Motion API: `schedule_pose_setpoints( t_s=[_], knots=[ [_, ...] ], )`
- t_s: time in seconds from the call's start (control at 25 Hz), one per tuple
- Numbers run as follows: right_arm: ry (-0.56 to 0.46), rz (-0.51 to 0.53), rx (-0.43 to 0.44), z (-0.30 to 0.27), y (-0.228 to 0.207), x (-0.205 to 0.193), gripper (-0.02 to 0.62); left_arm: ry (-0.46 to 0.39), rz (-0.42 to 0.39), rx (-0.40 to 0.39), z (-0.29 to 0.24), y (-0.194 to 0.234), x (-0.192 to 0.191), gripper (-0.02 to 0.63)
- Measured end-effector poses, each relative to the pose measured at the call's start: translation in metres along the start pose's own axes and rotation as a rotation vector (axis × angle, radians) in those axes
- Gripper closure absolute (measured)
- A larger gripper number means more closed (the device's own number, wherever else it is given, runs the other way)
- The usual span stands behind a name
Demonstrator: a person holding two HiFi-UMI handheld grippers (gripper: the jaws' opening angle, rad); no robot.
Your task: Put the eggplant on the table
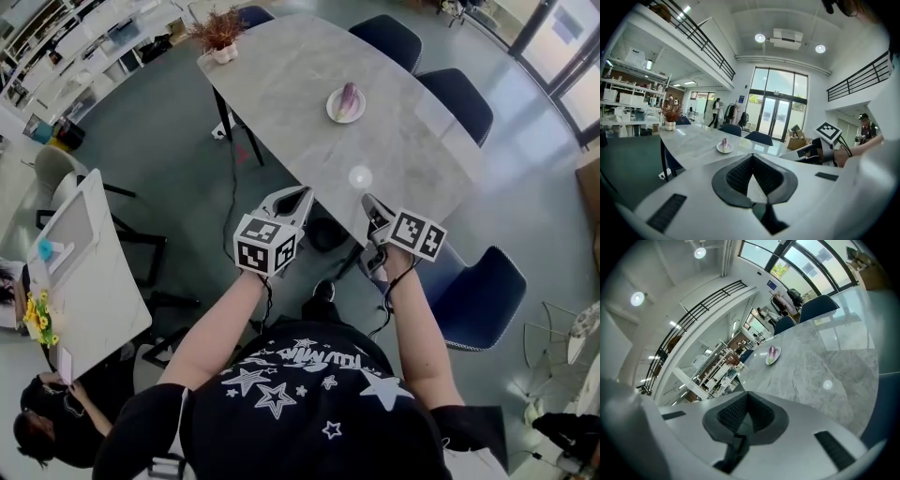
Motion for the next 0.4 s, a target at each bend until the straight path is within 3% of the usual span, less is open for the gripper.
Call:
schedule_pose_setpoints(
  t_s=[0.4],
  knots=[
    [-0.023,0.186,-0.114,0.040,0.035,-0.048,0.589,0.002,0.028,0.012,0.048,-0.030,-0.033,0.598]
  ],
)
Point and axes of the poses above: the fingertips, and each gripper's own axes: z backward along the fingers, y to its left, x out of its top, the point moved 10 cm from there along z, backward along the fingers, and after that the axes turned 8 degrees about y, right-handed, at the moved point
